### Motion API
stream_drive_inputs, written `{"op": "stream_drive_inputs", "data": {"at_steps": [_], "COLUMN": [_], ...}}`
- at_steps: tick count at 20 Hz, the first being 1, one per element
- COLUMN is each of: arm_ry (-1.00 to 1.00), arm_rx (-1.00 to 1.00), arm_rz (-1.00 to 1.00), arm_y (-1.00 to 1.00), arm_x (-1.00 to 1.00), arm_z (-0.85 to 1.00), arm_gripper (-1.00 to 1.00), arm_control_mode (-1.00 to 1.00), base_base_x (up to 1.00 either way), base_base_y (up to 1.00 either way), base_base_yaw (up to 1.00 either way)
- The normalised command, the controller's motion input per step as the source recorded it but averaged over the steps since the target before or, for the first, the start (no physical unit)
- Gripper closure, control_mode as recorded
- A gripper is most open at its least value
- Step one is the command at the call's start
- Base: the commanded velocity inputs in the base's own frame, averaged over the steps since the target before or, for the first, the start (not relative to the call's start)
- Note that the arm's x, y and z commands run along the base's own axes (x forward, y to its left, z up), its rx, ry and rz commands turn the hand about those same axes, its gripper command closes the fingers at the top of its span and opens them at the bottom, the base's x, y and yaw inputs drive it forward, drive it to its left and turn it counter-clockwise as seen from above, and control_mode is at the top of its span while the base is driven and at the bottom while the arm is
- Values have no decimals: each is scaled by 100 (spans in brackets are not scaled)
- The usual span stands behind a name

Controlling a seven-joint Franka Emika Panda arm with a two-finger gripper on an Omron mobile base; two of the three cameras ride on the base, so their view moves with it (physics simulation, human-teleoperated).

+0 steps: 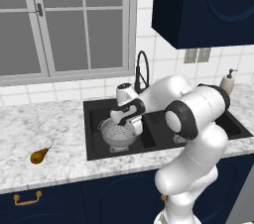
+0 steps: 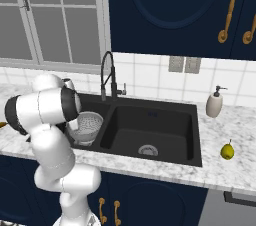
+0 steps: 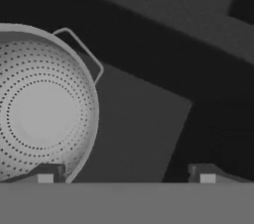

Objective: Put the colander in the sink, put the pear, pear in the colander, and turn on the sink faucet and pour water over the colander.

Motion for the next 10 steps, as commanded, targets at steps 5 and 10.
{"op": "stream_drive_inputs", "data": {"at_steps": [5, 10], "arm_ry": [0, 0], "arm_rx": [22, 18], "arm_rz": [21, 15], "arm_y": [28, 39], "arm_x": [-64, -53], "arm_z": [47, 60], "arm_gripper": [-100, -100], "arm_control_mode": [-100, -100], "base_base_x": [0, 0], "base_base_y": [0, 0], "base_base_yaw": [0, 0]}}
